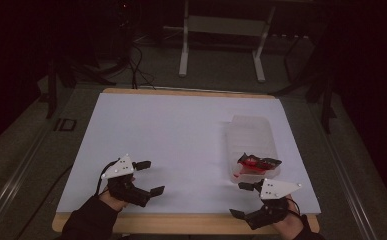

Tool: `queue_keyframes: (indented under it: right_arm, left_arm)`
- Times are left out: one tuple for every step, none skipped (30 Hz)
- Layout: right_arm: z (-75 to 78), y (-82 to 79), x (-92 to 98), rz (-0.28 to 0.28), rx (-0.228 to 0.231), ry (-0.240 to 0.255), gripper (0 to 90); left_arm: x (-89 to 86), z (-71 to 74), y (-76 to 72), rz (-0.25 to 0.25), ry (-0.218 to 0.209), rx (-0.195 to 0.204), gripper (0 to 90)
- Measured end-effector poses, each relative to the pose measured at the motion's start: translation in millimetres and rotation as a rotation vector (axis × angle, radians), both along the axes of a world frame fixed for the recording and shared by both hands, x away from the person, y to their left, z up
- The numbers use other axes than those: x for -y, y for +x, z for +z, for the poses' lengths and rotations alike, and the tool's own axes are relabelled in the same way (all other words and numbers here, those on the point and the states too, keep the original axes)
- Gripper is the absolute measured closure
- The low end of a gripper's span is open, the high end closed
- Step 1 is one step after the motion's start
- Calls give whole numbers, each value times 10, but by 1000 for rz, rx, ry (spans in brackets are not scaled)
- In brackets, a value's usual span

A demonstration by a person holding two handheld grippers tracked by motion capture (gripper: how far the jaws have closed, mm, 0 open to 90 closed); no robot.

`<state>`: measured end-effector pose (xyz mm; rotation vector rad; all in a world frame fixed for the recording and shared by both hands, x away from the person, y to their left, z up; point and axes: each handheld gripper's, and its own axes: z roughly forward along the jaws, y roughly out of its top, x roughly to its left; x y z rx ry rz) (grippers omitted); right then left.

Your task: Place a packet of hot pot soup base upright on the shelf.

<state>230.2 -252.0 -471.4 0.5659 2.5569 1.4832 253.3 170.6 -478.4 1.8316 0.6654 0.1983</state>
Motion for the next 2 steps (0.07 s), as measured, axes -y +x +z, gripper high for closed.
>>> queue_keyframes:
  right_arm:
    - [2, -2, -3, 1, -1, -1, 141]
    - [2, -2, -3, 1, -1, -1, 141]
  left_arm:
    - [1, 0, 0, 0, 1, 2, 14]
    - [1, 0, 0, 0, 1, 2, 14]
